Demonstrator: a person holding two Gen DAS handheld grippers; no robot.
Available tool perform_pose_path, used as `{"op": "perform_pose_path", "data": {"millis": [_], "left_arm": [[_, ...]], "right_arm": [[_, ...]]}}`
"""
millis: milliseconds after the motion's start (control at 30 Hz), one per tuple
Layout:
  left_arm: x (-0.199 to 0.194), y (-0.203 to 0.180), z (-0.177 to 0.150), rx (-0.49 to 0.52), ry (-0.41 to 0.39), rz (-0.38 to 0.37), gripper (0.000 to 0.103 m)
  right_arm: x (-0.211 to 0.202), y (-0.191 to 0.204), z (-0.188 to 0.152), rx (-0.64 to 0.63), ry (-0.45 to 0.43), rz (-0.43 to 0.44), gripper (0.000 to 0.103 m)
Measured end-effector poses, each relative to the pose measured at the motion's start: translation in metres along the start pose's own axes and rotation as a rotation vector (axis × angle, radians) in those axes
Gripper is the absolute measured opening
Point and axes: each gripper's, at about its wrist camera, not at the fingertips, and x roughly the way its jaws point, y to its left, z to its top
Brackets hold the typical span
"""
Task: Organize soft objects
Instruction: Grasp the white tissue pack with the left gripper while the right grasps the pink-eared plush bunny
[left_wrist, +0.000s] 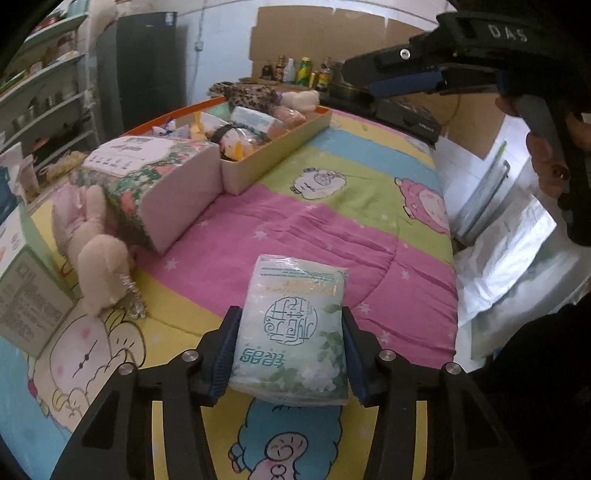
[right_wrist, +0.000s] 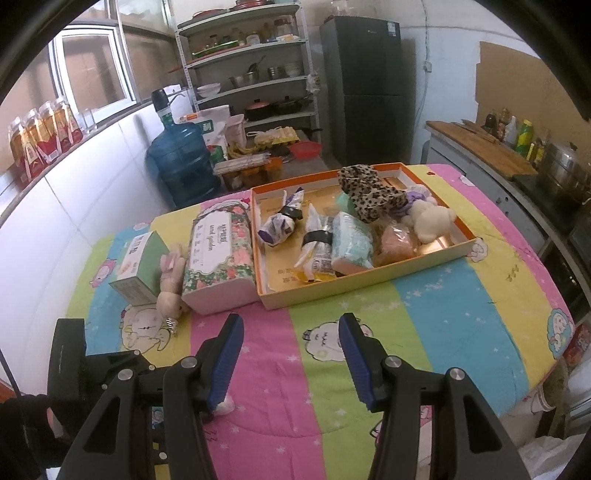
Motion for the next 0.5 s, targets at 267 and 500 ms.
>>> {"op": "perform_pose_path", "data": {"millis": [267, 500], "left_arm": [[-0.049, 0.024, -0.011, -0.208, -0.128, 0.189, 0.052], [-0.103, 0.052, -0.031, -0.378, -0.232, 0.419, 0.051]], "right_arm": [[0.009, 0.025, 0.007, -0.045, 0.005, 0.081, 0.054], [0.036, 0.070, 0.011, -0.059, 0.061, 0.247, 0.054]]}}
